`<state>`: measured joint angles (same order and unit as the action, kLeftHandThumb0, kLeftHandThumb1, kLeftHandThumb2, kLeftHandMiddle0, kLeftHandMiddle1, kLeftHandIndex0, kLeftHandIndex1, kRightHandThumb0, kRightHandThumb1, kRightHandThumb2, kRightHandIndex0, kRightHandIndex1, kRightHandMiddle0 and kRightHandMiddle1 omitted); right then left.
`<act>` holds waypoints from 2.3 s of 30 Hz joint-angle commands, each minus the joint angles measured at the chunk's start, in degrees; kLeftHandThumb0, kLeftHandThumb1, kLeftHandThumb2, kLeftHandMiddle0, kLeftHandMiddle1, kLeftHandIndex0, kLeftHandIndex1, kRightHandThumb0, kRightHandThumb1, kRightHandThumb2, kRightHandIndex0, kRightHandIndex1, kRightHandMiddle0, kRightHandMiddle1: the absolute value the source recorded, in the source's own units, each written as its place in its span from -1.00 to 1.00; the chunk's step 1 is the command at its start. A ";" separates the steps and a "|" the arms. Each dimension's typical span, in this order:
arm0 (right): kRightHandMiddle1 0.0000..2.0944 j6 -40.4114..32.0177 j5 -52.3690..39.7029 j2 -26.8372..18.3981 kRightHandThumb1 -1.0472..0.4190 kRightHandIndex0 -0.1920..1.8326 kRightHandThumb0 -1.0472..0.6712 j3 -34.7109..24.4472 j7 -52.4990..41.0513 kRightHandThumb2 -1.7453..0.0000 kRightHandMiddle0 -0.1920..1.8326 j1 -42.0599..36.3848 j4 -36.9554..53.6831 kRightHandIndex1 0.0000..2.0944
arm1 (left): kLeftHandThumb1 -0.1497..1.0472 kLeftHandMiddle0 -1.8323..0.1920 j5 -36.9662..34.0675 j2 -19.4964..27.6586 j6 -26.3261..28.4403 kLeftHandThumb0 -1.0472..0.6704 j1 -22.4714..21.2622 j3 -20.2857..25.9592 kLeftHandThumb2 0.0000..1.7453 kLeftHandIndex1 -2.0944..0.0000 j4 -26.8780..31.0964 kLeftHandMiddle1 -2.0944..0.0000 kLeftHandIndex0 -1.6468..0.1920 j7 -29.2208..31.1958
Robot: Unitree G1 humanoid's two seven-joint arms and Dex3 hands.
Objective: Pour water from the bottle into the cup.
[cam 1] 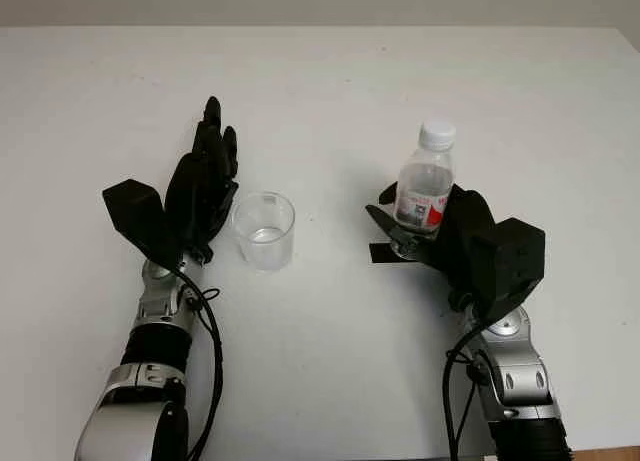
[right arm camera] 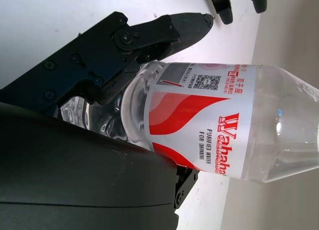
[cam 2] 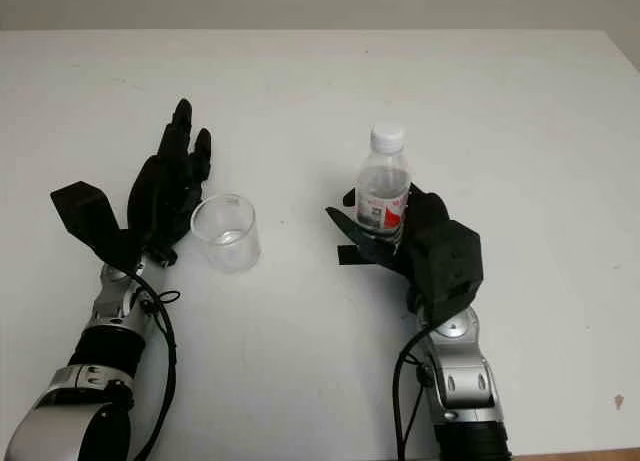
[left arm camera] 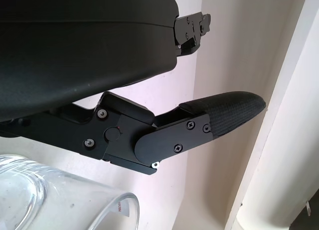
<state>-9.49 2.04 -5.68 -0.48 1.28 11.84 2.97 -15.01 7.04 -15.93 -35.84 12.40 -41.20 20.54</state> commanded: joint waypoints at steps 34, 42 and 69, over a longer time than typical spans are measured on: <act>-0.02 2.57 0.97 -4.51 -0.92 -1.00 -0.61 3.42 -11.90 0.94 -1.00 -5.04 5.52 -0.43 | 1.00 1.00 -0.33 1.43 0.08 -0.73 0.00 0.41 -0.15 1.00 -1.84 1.00 1.00 1.89; -0.29 0.93 0.52 -4.85 -0.89 -0.98 -0.64 2.88 -12.33 0.94 -1.00 -7.26 7.57 -0.68 | 1.00 1.00 -0.16 1.95 -0.20 -0.73 -0.47 0.56 -0.16 1.00 -2.58 1.00 1.00 2.74; -1.00 19.10 7.87 -7.25 -0.86 -1.00 -1.00 -1.76 -1.58 0.94 -1.00 -9.58 -2.66 -1.00 | 1.00 1.00 -0.08 1.72 -0.98 -0.74 -0.91 0.41 -0.15 1.00 -3.25 1.00 1.00 3.24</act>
<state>8.22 10.39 -12.69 -2.62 0.30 2.13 0.88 -15.11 8.74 -16.67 -36.95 12.80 -44.35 23.85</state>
